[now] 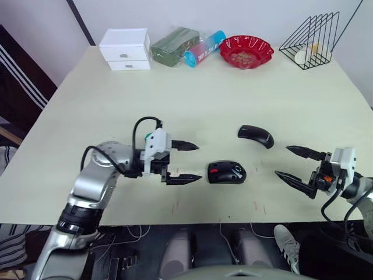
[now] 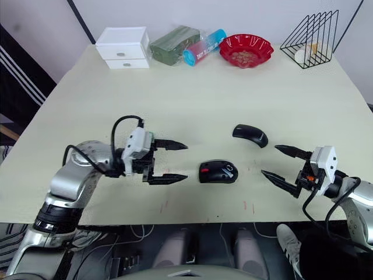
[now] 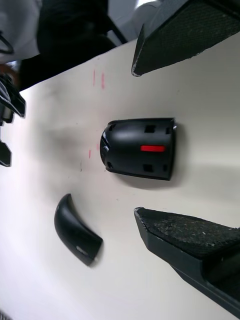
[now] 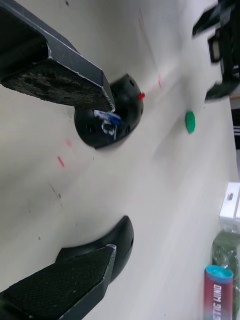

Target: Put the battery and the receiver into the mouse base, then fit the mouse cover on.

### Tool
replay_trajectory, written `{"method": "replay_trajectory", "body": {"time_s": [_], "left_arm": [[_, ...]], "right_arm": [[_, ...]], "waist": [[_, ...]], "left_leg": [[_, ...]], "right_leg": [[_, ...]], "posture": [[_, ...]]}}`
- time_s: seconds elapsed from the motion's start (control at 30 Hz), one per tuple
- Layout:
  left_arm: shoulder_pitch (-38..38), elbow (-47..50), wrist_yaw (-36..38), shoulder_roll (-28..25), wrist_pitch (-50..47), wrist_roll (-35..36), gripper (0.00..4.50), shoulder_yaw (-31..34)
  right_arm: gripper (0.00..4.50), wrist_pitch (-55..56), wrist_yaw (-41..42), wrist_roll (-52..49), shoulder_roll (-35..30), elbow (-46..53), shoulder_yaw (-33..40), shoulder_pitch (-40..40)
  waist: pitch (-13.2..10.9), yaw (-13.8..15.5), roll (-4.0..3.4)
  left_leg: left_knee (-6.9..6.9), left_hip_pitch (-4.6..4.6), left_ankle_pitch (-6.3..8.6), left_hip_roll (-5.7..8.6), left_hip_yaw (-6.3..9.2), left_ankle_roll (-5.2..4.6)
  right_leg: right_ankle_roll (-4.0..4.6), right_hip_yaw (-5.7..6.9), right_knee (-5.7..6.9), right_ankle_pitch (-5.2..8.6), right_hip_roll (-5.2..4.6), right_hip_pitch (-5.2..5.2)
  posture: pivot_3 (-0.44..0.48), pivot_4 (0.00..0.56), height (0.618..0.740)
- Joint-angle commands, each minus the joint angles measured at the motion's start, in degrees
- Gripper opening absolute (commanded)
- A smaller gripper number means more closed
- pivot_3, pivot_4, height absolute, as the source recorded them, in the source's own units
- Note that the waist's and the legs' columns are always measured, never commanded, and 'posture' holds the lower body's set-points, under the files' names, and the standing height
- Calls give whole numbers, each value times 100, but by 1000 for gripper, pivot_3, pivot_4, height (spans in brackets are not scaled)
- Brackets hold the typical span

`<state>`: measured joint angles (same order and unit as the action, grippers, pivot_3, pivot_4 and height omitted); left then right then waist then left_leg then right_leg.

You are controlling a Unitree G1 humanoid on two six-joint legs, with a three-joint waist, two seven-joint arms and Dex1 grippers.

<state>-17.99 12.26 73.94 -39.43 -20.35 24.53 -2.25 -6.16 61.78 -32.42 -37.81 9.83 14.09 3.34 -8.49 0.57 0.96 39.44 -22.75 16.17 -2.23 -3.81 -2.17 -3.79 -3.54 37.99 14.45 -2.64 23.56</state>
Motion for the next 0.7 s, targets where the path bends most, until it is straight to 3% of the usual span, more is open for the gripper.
{"method": "replay_trajectory", "body": {"time_s": [0.03, 0.3, 0.7], "left_arm": [[122, 242, 44, -152, 24, 463, 4487, 470], [663, 312, 68, -423, 147, 860, 4487, 1127], [1196, 1046, -512, -532, -140, 1195, 4487, 1551]], "right_arm": [[4433, -94, -178, 131, -56, -224, -19, -383], [4433, -724, -426, 877, -311, -1413, -645, -1688], [4433, -559, 649, 1710, -541, -3480, -1525, -3554]], "waist": [[0, 8, 1], [-2, -108, 1], [-11, -149, 2]], "left_leg": [[0, 0, 0, 0, 0, 0], [-5, -6, 0, -2, -8, 0], [-7, -5, 0, -7, -11, 0]], "right_leg": [[-1, 0, -1, 0, 0, -1], [1, 21, 0, 0, 2, -2], [1, 24, 0, -2, 1, -1]], "posture": [[0, 150, 740], [0, 150, 740], [0, 150, 740]]}}
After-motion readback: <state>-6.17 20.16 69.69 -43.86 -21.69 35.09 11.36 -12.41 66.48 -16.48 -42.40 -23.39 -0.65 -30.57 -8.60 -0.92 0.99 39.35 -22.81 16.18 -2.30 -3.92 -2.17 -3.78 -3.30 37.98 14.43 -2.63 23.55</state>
